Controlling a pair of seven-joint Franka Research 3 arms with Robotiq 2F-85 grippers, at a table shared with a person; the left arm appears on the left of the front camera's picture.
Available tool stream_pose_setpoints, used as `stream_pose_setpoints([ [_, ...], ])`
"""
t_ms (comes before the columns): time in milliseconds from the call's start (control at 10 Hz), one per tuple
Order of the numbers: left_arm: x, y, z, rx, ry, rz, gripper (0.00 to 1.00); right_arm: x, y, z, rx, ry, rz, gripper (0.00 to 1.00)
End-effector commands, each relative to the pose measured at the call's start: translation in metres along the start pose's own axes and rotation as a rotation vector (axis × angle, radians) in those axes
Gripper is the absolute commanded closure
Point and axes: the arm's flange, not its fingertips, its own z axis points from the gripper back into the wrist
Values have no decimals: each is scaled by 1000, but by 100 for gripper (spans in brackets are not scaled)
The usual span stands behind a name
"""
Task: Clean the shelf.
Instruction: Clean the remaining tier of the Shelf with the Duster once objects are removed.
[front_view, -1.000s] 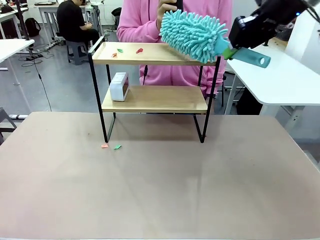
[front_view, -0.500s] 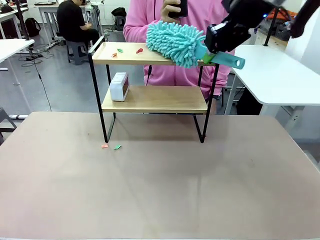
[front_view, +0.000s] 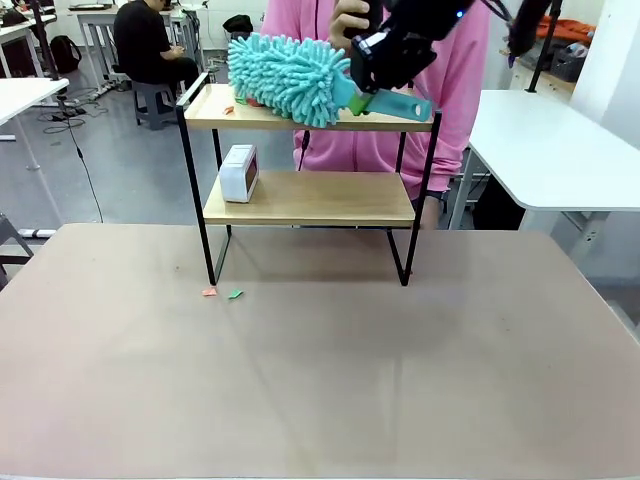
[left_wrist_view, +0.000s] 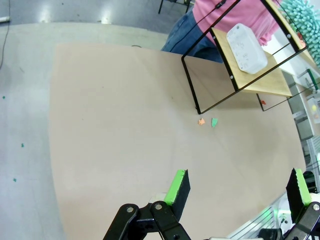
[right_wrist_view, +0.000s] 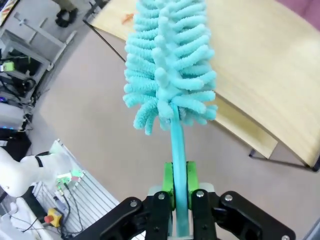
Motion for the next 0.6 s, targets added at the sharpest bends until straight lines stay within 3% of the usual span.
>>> stream_pose_setpoints([
  [0, 0, -1, -2, -18, -19, -19, 0, 7, -10, 6, 11, 14, 87, 88],
  [300, 0, -1, -2, -18, -19, -19, 0, -14, -30, 25, 136, 103, 292, 88],
  [500, 0, -1, -2, -18, -19, -19, 0, -32, -46, 44, 318, 153, 352, 88],
])
